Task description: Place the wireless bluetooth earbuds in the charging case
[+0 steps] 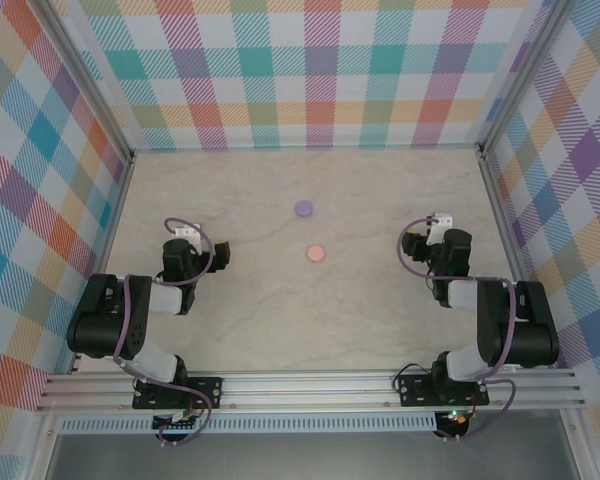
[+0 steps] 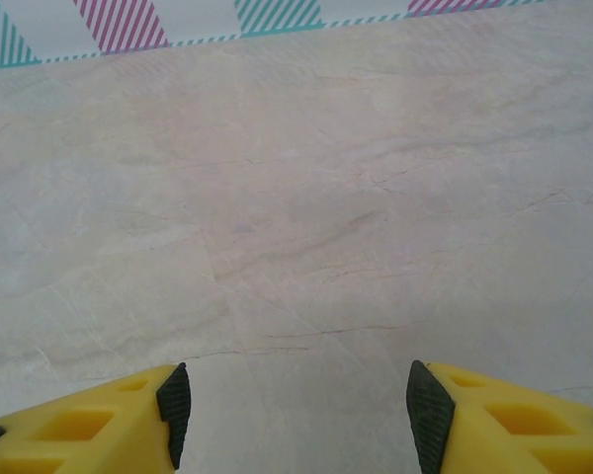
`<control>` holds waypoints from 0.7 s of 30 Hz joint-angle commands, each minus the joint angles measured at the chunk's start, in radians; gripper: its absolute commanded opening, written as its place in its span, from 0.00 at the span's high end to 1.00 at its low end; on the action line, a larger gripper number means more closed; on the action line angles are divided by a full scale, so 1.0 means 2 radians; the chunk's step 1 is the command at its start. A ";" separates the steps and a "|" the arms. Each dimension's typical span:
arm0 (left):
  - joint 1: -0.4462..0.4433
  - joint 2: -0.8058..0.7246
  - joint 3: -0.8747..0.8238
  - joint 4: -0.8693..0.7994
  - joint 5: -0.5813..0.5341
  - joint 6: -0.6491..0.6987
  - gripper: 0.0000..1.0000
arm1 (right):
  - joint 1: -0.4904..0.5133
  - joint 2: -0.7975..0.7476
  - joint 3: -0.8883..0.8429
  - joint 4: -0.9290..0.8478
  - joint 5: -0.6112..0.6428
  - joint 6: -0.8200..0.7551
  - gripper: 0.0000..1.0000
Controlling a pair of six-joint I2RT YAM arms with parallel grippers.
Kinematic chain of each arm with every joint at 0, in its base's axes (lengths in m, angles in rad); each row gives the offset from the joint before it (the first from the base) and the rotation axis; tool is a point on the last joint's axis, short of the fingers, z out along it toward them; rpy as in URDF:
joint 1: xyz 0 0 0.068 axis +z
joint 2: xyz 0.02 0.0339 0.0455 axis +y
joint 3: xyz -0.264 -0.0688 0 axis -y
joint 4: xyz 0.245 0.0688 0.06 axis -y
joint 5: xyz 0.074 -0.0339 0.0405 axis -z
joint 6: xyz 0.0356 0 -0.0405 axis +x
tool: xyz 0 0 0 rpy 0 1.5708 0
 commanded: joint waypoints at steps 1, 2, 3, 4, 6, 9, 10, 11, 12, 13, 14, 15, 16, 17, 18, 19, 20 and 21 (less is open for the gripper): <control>0.006 0.003 0.012 0.029 0.003 -0.004 0.00 | -0.002 0.016 0.011 0.021 -0.026 -0.015 0.35; 0.006 0.004 0.021 0.014 -0.004 -0.007 0.00 | -0.001 0.018 0.015 0.017 -0.022 -0.015 0.30; 0.006 0.006 0.035 -0.011 -0.017 -0.012 0.00 | 0.000 0.017 0.015 0.016 -0.021 -0.015 0.26; 0.002 0.006 0.033 -0.007 -0.023 -0.010 0.00 | 0.000 0.018 0.014 0.018 -0.021 -0.015 0.20; 0.001 0.006 0.033 -0.007 -0.025 -0.010 0.00 | 0.001 0.018 0.015 0.015 -0.018 -0.015 0.00; 0.001 0.005 0.033 -0.008 -0.025 -0.010 0.00 | 0.001 0.018 0.015 0.015 -0.018 -0.015 0.00; 0.000 0.005 0.033 -0.008 -0.025 -0.010 0.00 | 0.001 0.018 0.015 0.015 -0.017 -0.015 0.00; 0.000 0.005 0.034 -0.008 -0.026 -0.009 0.00 | 0.001 0.018 0.015 0.016 -0.017 -0.015 0.00; 0.000 0.005 0.034 -0.008 -0.025 -0.009 0.00 | 0.002 0.018 0.015 0.015 -0.017 -0.015 0.00; 0.000 0.006 0.034 -0.008 -0.026 -0.009 0.00 | 0.002 0.018 0.015 0.015 -0.017 -0.015 0.00; -0.001 0.006 0.034 -0.008 -0.026 -0.009 0.00 | 0.001 0.017 0.015 0.015 -0.017 -0.015 0.00; -0.001 0.005 0.035 -0.010 -0.024 -0.007 0.00 | 0.002 0.018 0.015 0.016 -0.017 -0.015 0.00; -0.001 0.005 0.035 -0.011 -0.022 -0.006 0.00 | 0.002 0.018 0.015 0.015 -0.017 -0.015 0.00; -0.001 0.005 0.036 -0.011 -0.021 -0.006 0.00 | 0.001 0.018 0.015 0.015 -0.017 -0.015 0.00; -0.001 0.006 0.036 -0.012 -0.021 -0.006 0.00 | 0.001 0.018 0.015 0.015 -0.017 -0.015 0.00; -0.001 0.005 0.037 -0.013 -0.021 -0.005 0.00 | 0.002 0.018 0.015 0.015 -0.017 -0.015 0.00; -0.001 0.005 0.037 -0.013 -0.021 -0.006 0.00 | 0.001 0.018 0.016 0.015 -0.017 -0.014 0.00; -0.001 0.006 0.037 -0.013 -0.021 -0.006 0.00 | 0.002 0.018 0.015 0.015 -0.017 -0.015 0.00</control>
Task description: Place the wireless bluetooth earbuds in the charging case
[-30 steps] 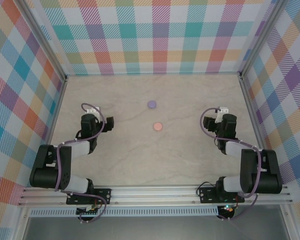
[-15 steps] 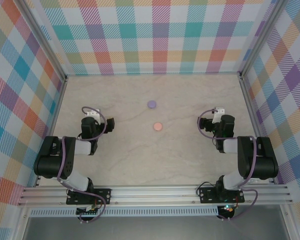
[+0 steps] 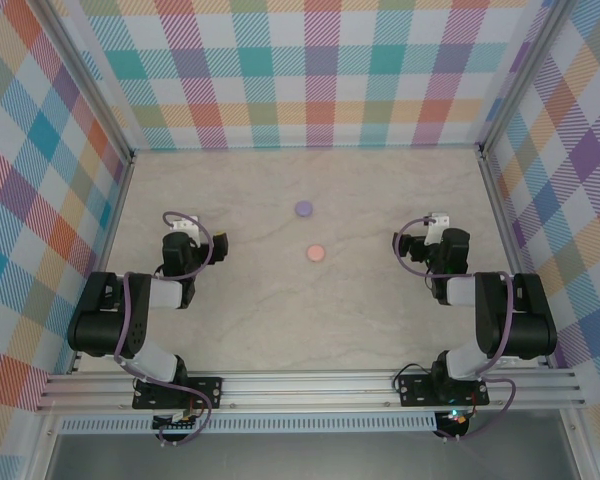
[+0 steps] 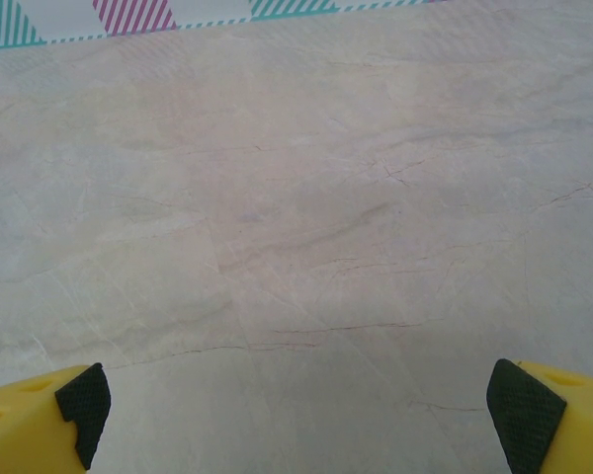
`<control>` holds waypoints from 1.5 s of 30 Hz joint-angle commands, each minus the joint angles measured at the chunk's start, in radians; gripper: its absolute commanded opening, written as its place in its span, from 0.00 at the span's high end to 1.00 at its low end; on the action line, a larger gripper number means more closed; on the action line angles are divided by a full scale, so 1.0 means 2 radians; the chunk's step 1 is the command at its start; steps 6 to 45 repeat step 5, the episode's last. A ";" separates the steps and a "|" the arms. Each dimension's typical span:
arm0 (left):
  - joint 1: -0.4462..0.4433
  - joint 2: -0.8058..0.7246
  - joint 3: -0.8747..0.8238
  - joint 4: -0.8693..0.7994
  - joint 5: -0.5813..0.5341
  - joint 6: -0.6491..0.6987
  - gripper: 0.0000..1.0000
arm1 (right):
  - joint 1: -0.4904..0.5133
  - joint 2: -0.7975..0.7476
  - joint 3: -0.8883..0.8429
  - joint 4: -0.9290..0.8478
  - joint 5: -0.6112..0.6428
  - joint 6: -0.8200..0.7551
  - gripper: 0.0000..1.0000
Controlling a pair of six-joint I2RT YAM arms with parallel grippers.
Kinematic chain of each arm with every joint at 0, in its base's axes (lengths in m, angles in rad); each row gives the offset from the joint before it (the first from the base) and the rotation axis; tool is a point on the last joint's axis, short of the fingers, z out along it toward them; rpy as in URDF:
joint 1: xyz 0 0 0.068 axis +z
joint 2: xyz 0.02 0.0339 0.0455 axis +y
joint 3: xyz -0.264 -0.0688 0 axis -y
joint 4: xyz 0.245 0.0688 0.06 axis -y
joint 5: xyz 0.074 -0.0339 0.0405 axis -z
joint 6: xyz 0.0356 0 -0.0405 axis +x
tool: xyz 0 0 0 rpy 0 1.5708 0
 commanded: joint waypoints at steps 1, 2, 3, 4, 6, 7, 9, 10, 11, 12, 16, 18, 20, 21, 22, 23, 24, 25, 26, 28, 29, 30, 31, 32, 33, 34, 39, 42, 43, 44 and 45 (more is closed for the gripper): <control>-0.001 0.003 0.009 -0.004 0.000 -0.004 0.00 | 0.002 0.000 0.009 0.013 -0.008 -0.004 0.00; -0.002 0.003 0.008 -0.004 -0.001 -0.004 0.00 | 0.002 0.000 0.009 0.012 -0.008 -0.004 0.00; -0.002 0.003 0.008 -0.003 -0.001 -0.003 0.00 | 0.001 0.000 0.009 0.013 -0.008 -0.004 0.00; -0.001 0.003 0.008 -0.004 0.000 -0.004 0.00 | 0.002 0.000 0.008 0.013 -0.009 -0.004 0.00; -0.001 0.003 0.008 -0.004 0.000 -0.003 0.00 | 0.001 0.000 0.008 0.014 -0.009 -0.003 0.00; -0.001 0.003 0.008 -0.004 0.000 -0.003 0.00 | 0.001 0.000 0.008 0.014 -0.009 -0.003 0.00; -0.001 0.003 0.008 -0.004 0.000 -0.003 0.00 | 0.001 0.000 0.008 0.014 -0.009 -0.003 0.00; -0.001 0.003 0.008 -0.004 0.000 -0.003 0.00 | 0.001 0.000 0.008 0.014 -0.009 -0.003 0.00; -0.001 0.003 0.008 -0.004 0.000 -0.003 0.00 | 0.001 0.000 0.008 0.014 -0.009 -0.003 0.00; -0.001 0.003 0.008 -0.004 0.000 -0.003 0.00 | 0.001 0.000 0.008 0.014 -0.009 -0.003 0.00; -0.001 0.003 0.008 -0.004 0.000 -0.003 0.00 | 0.001 0.000 0.008 0.014 -0.009 -0.003 0.00; -0.001 0.003 0.008 -0.004 0.000 -0.003 0.00 | 0.001 0.000 0.008 0.014 -0.009 -0.003 0.00; -0.001 0.003 0.008 -0.004 0.000 -0.003 0.00 | 0.001 0.000 0.008 0.014 -0.009 -0.003 0.00; -0.001 0.003 0.008 -0.004 0.000 -0.003 0.00 | 0.001 0.000 0.008 0.014 -0.009 -0.003 0.00; -0.001 0.003 0.008 -0.004 0.000 -0.003 0.00 | 0.001 0.000 0.008 0.014 -0.009 -0.003 0.00; -0.001 0.003 0.008 -0.004 0.000 -0.003 0.00 | 0.001 0.000 0.008 0.014 -0.009 -0.003 0.00; -0.001 0.003 0.008 -0.004 0.000 -0.003 0.00 | 0.001 0.000 0.008 0.014 -0.009 -0.003 0.00; -0.001 0.003 0.008 -0.004 0.000 -0.003 0.00 | 0.001 0.000 0.008 0.014 -0.009 -0.003 0.00; -0.001 0.003 0.008 -0.004 0.000 -0.003 0.00 | 0.001 0.000 0.008 0.014 -0.009 -0.003 0.00; -0.001 0.003 0.008 -0.004 0.000 -0.003 0.00 | 0.001 0.000 0.008 0.014 -0.009 -0.003 0.00; -0.001 0.003 0.008 -0.004 0.000 -0.003 0.00 | 0.001 0.000 0.008 0.014 -0.009 -0.003 0.00; -0.001 0.003 0.008 -0.004 0.000 -0.003 0.00 | 0.001 0.000 0.008 0.014 -0.009 -0.003 0.00; -0.001 0.003 0.008 -0.004 0.000 -0.003 0.00 | 0.001 0.000 0.008 0.014 -0.009 -0.003 0.00; -0.001 0.003 0.008 -0.004 0.000 -0.003 0.00 | 0.001 0.000 0.008 0.014 -0.009 -0.003 0.00; -0.001 0.003 0.008 -0.004 0.000 -0.003 0.00 | 0.001 0.000 0.008 0.014 -0.009 -0.003 0.00; -0.001 0.003 0.008 -0.004 0.000 -0.003 0.00 | 0.001 0.000 0.008 0.014 -0.009 -0.003 0.00; -0.001 0.003 0.008 -0.004 0.000 -0.003 0.00 | 0.001 0.000 0.008 0.014 -0.009 -0.003 0.00; -0.001 0.003 0.008 -0.004 0.000 -0.003 0.00 | 0.001 0.000 0.008 0.014 -0.009 -0.003 0.00; -0.001 0.003 0.008 -0.004 0.000 -0.003 0.00 | 0.001 0.000 0.008 0.014 -0.009 -0.003 0.00; -0.001 0.003 0.008 -0.004 0.000 -0.003 0.00 | 0.001 0.000 0.008 0.014 -0.009 -0.003 0.00; -0.001 0.003 0.008 -0.004 0.000 -0.003 0.00 | 0.001 0.000 0.008 0.014 -0.009 -0.003 0.00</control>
